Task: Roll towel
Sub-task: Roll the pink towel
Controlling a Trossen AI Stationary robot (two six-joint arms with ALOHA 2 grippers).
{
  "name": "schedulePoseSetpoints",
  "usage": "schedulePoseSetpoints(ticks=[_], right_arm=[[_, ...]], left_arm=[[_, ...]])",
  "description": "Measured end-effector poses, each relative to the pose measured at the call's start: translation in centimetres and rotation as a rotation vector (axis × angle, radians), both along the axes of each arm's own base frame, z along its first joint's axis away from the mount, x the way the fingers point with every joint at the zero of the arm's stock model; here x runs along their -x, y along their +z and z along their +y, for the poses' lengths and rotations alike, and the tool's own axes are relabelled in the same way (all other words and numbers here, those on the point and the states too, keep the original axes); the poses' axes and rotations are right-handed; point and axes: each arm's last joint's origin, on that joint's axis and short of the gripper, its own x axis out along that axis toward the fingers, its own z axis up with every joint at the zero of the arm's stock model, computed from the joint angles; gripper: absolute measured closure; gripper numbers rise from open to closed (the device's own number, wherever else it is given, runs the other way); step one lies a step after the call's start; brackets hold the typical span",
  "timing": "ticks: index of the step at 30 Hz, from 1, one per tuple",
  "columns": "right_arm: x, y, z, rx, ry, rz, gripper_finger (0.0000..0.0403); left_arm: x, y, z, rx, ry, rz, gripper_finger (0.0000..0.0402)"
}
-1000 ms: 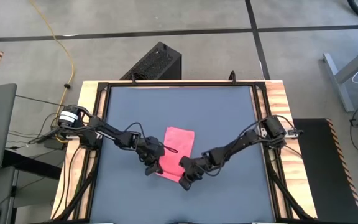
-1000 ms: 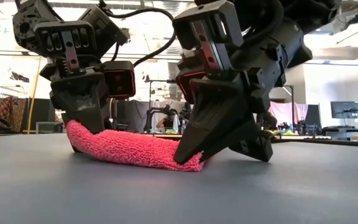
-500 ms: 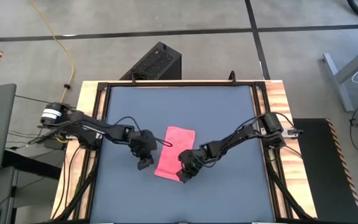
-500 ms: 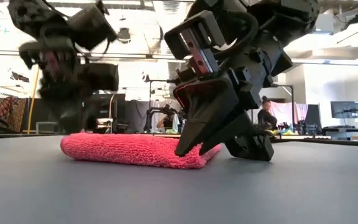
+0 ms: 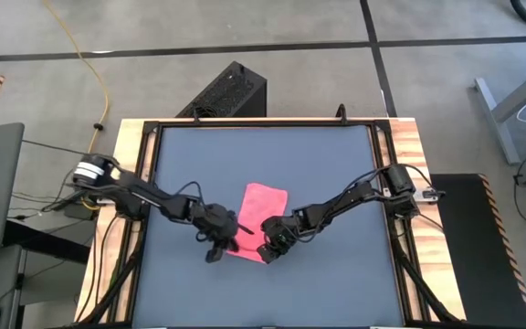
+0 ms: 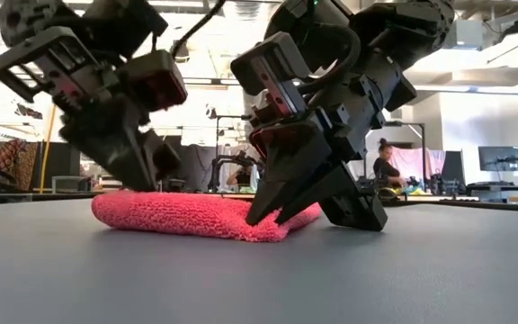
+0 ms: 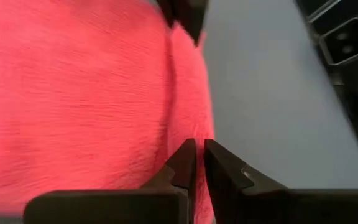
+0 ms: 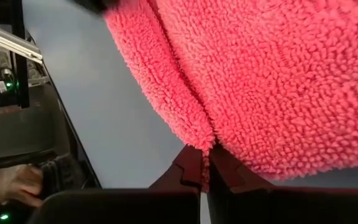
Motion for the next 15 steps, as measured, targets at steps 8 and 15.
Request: schedulePoseSetpoints(ticks=[8, 15], right_arm=[[0.0, 0.0, 0.0, 0.003, 0.000, -0.003, 0.0371], [-0.1, 0.0, -0.1, -0.040, -0.028, 0.016, 0.0330]], left_arm=[[-0.4, -2.6, -0.1, 0.025, 0.026, 0.089, 0.0400], [-0.3, -2.9, 0.0, 0.033, 0.043, 0.119, 0.0401]])
